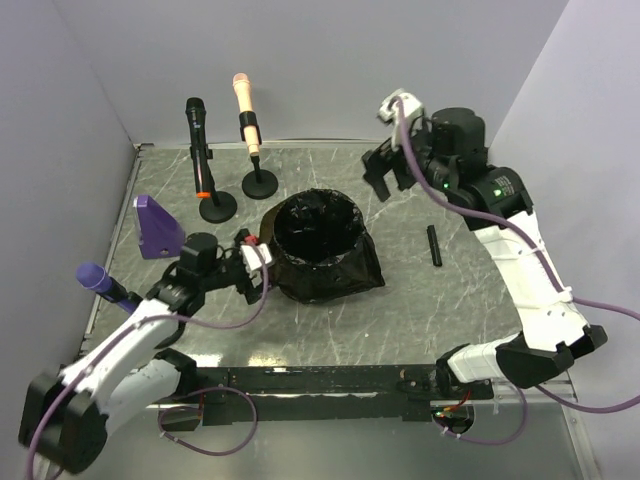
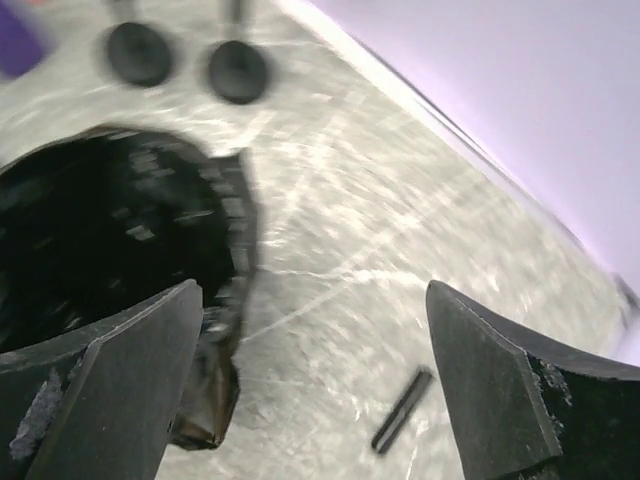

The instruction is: Put the trash bags into the trash bin

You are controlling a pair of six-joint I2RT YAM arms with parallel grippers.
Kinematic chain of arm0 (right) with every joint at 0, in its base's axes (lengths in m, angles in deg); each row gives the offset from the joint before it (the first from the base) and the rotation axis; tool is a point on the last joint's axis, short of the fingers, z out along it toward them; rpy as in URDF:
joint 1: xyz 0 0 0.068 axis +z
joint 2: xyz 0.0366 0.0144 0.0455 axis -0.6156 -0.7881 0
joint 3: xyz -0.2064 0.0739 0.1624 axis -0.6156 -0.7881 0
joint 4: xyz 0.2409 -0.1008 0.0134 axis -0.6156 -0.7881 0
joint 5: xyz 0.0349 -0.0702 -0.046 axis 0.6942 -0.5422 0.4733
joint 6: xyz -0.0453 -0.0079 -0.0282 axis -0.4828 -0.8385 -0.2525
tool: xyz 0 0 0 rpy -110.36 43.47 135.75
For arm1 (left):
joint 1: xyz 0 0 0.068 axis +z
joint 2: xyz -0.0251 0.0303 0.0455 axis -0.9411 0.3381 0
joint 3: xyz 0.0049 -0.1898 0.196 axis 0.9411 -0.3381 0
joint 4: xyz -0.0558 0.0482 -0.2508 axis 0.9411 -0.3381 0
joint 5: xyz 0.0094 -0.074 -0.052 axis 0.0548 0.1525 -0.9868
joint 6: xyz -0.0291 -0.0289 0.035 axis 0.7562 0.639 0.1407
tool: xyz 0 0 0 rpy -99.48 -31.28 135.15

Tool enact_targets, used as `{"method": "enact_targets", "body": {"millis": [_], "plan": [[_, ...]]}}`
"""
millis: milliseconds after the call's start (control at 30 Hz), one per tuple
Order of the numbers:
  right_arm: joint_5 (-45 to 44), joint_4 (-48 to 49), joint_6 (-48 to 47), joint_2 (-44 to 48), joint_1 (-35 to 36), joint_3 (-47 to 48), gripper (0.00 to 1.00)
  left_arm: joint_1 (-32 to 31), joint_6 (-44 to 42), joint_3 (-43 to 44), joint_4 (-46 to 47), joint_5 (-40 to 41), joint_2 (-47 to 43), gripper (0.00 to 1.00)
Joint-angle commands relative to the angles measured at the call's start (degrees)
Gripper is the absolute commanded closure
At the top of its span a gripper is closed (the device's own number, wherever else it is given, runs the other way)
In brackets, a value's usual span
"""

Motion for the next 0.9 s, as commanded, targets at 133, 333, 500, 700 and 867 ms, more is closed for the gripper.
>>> {"method": "enact_targets", "body": {"millis": [133,333,500,700,867], "plan": [[-25.2,6.6,13.3,4.6,-1.3,-4.9,0.01,1.4,0.8,5.1,-16.6,14.4,-14.1,0.03],[-29.7,7.6,11.0,8.8,-1.3,-10.9,0.01,4.0,19.4,13.2,-17.2,23.9,-9.3,0.03],[-31.8,8.9,10.6,12.1,-1.7,-16.3,0.01,7.2,27.7,19.2,-8.9,27.4,-6.2,0.04],[-33.2,11.1,10.6,11.0,-2.2,-15.0,0.01,8.5,30.5,29.3,-4.3,31.7,2.3,0.03],[-34.1,12.6,10.8,9.5,-2.2,-10.6,0.01,12.9,30.6,39.9,-5.1,30.6,8.8,0.03]]}}
